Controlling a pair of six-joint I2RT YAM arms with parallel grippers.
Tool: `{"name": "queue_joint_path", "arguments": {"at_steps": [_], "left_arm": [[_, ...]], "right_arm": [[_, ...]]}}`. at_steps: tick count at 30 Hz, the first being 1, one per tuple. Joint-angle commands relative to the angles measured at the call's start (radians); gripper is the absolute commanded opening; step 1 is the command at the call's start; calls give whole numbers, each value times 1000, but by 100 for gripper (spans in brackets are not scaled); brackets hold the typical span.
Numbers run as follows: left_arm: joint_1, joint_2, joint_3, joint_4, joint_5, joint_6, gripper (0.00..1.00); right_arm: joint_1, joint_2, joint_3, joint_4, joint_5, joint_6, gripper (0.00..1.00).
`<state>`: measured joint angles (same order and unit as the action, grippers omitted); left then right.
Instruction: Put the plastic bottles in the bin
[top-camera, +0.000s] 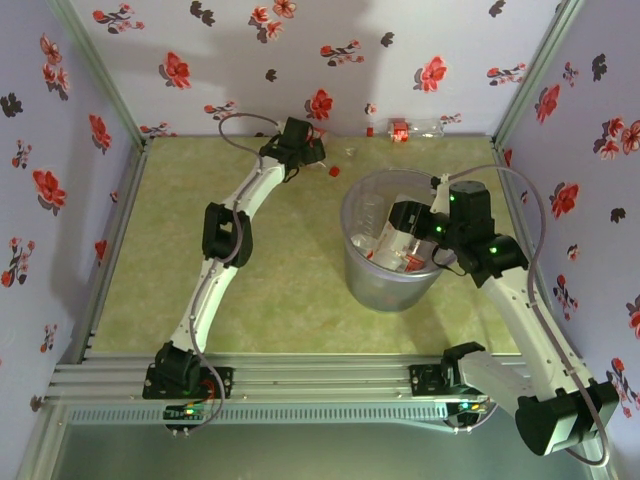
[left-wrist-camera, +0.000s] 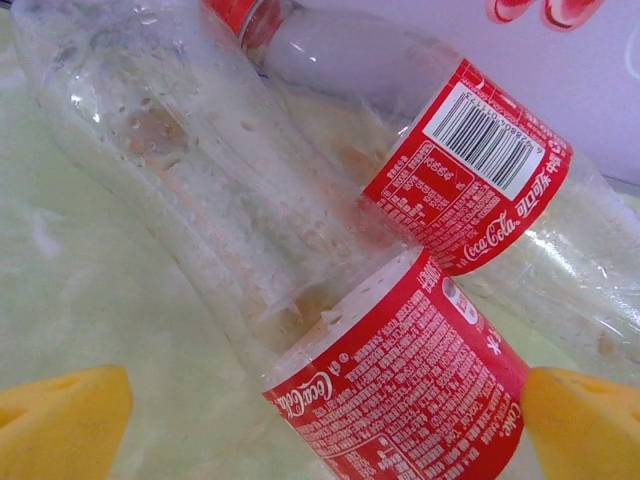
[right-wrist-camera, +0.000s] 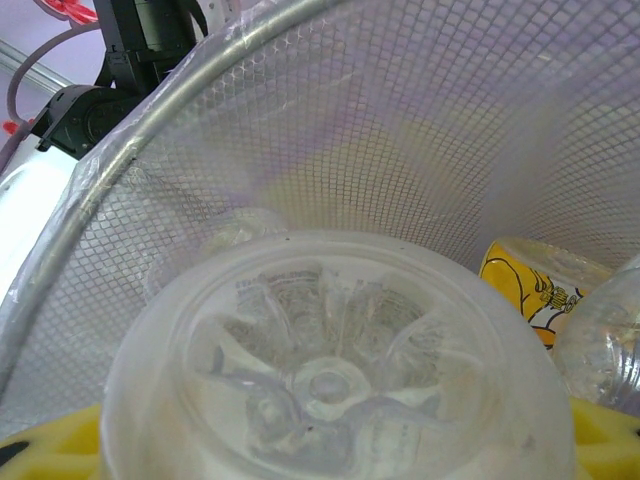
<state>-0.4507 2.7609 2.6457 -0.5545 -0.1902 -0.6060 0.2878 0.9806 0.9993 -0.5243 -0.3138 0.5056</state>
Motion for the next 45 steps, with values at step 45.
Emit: {"name": "queue_joint_path", "arguments": {"at_steps": [45], "left_arm": [[48,-355,-623,48,-132,24,100]], "right_arm": [[12,-9,-44,-89,9,21,64]]}}
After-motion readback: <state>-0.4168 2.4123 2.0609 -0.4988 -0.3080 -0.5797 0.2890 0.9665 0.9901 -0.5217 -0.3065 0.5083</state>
